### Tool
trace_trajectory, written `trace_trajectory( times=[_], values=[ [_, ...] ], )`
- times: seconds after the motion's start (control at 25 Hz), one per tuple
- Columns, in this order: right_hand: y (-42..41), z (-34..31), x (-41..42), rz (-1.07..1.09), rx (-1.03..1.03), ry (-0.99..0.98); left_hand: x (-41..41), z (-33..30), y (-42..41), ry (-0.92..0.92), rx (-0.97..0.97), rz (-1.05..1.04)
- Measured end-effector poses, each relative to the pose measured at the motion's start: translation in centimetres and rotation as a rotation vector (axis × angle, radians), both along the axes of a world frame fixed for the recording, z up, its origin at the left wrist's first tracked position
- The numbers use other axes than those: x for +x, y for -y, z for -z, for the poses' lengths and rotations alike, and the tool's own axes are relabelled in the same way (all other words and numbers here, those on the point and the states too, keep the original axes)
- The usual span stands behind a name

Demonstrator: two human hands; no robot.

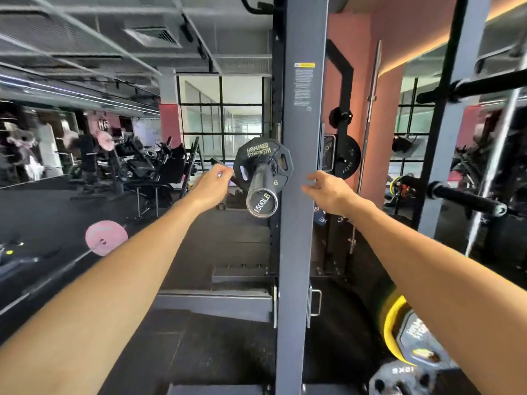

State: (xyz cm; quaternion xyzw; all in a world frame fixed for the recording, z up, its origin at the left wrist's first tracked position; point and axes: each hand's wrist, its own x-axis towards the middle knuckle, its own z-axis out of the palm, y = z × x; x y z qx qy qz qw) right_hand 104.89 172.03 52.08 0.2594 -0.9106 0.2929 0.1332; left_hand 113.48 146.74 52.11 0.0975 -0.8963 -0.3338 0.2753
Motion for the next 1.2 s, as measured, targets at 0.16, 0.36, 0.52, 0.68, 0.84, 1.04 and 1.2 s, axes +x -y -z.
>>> trace_trajectory(
  times=[0.16, 0.36, 0.52, 0.68, 0.84, 1.04, 1.2],
  values=[
    [1.9, -2.5, -0.4, 0.030, 0.029, -0.045, -1.3, -1.0, 3.1, 0.003, -0.007, -0.012],
    [4.6, -3.5, -3.7, 0.029, -0.024, -0.057, -4.7, -1.4, 4.3, 0.021, -0.016, -0.003],
    [7.2, -3.3, -7.9, -0.002, -0.005, -0.066, -9.5, -0.7, 4.9, 0.041, 0.005, 0.008],
    [9.2, -3.1, -12.2, -0.040, 0.046, -0.051, -14.7, -0.2, 5.2, 0.056, 0.048, 0.032],
    [11.1, -2.9, -14.4, -0.125, 0.043, -0.037, -18.3, 0.5, 4.7, 0.042, 0.188, 0.099],
    [12.3, -2.1, -14.7, -0.087, -0.026, -0.059, -19.8, -0.2, 3.8, 0.023, 0.330, 0.095],
    [12.6, -1.1, -15.3, -0.005, -0.051, -0.070, -20.1, -0.7, 4.1, 0.015, 0.390, 0.087]
  ],
)
